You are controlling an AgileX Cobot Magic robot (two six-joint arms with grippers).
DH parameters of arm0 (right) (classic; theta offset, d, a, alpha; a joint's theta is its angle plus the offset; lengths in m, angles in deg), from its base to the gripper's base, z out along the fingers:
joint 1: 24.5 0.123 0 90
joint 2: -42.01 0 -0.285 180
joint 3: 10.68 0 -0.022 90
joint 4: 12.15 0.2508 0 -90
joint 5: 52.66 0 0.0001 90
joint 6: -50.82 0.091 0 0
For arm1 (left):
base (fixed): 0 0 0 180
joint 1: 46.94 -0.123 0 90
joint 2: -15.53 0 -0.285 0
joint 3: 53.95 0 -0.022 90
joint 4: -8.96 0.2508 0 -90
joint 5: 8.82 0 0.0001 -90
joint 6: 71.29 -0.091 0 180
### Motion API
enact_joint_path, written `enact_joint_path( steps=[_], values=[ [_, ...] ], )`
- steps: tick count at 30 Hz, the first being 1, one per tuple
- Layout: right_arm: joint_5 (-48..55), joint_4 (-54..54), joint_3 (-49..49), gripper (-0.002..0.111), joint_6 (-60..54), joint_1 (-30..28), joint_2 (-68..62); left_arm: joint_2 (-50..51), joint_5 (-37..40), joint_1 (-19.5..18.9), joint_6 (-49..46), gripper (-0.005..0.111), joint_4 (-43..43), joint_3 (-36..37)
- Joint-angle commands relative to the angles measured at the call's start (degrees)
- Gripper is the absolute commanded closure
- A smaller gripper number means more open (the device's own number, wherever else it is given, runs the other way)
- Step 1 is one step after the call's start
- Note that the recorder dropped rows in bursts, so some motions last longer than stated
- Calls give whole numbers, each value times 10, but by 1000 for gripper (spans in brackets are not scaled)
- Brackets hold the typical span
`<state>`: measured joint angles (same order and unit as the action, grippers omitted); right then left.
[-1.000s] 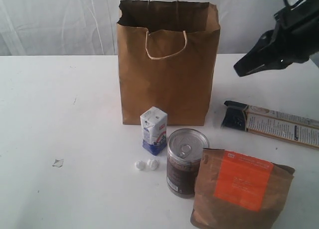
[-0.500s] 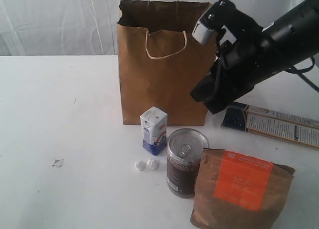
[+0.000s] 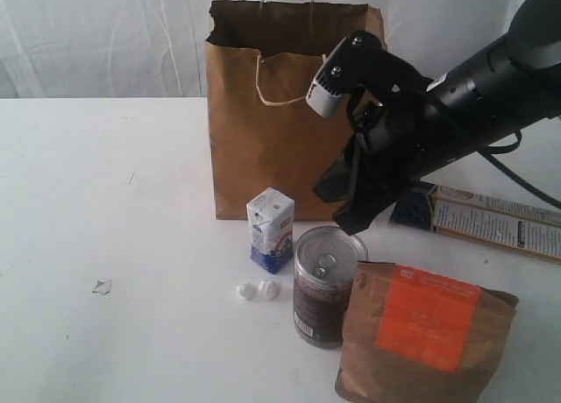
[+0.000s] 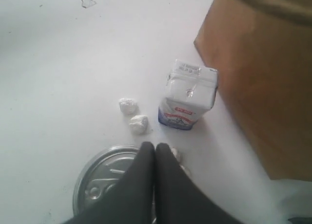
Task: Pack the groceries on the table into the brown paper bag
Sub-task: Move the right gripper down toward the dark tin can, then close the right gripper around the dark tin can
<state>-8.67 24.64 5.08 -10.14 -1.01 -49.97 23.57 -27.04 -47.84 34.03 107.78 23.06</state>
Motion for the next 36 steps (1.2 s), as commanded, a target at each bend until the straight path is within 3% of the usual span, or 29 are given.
enact_joint_path(
  steps=[1,4,6,12,14,23,27,36],
  values=[
    [14,7,4,108,-3,1,4,-2,-3,-1,-2,107,11,2],
    [43,7,4,101,-17,1,4,-2,-3,-1,-2,107,11,2],
    [62,7,4,91,-24,1,-1,-2,-3,-1,-2,107,11,2],
    [110,-11,4,42,-18,1,-21,-2,-3,-1,-2,107,11,2],
    [110,-27,4,32,-9,1,-22,-2,-3,-1,-2,107,11,2],
    [65,-43,-21,30,43,47,-26,-2,-3,-1,-2,107,11,2],
    [9,-122,-21,30,50,80,-57,-2,-3,-1,-2,107,11,2],
    [30,-211,-21,31,153,97,-84,-2,-3,-1,-2,107,11,2]
  ],
)
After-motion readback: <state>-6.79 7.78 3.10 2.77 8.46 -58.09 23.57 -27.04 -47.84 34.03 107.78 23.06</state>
